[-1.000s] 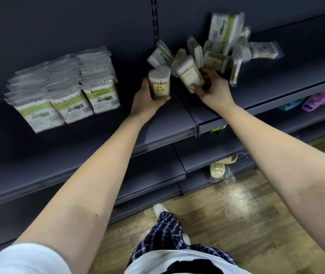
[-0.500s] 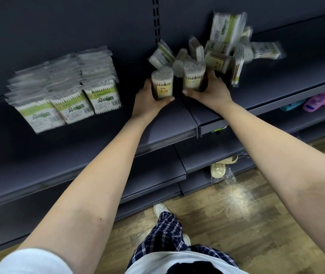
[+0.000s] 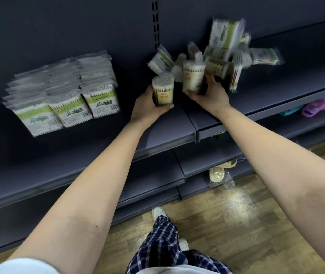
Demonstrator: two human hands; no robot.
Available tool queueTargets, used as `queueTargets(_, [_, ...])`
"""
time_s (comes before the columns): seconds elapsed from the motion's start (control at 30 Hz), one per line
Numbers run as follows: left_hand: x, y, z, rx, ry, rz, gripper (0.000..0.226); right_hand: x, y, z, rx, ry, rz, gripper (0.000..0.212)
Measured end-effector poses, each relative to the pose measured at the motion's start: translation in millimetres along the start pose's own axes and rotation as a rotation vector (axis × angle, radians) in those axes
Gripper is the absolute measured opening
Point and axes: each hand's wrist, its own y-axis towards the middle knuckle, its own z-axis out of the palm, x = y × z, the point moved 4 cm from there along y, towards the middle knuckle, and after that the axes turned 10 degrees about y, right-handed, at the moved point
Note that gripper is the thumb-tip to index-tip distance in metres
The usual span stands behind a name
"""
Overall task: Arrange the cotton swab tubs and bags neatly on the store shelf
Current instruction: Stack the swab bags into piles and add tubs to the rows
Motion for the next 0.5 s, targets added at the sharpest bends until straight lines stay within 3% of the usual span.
queueTargets(0.27, [2.8, 4.7, 1.1, -0.014, 0.011, 0.009, 0.078, -3.6, 4.8, 4.0, 0.021, -0.043, -0.062, 0.072])
queueTargets(0.5, [-14.2, -15.5, -19.6, -0.024, -0.076, -0.010, 0.071, 43.1, -27.8, 6.5, -0.079, 0.225, -0.216, 0.068])
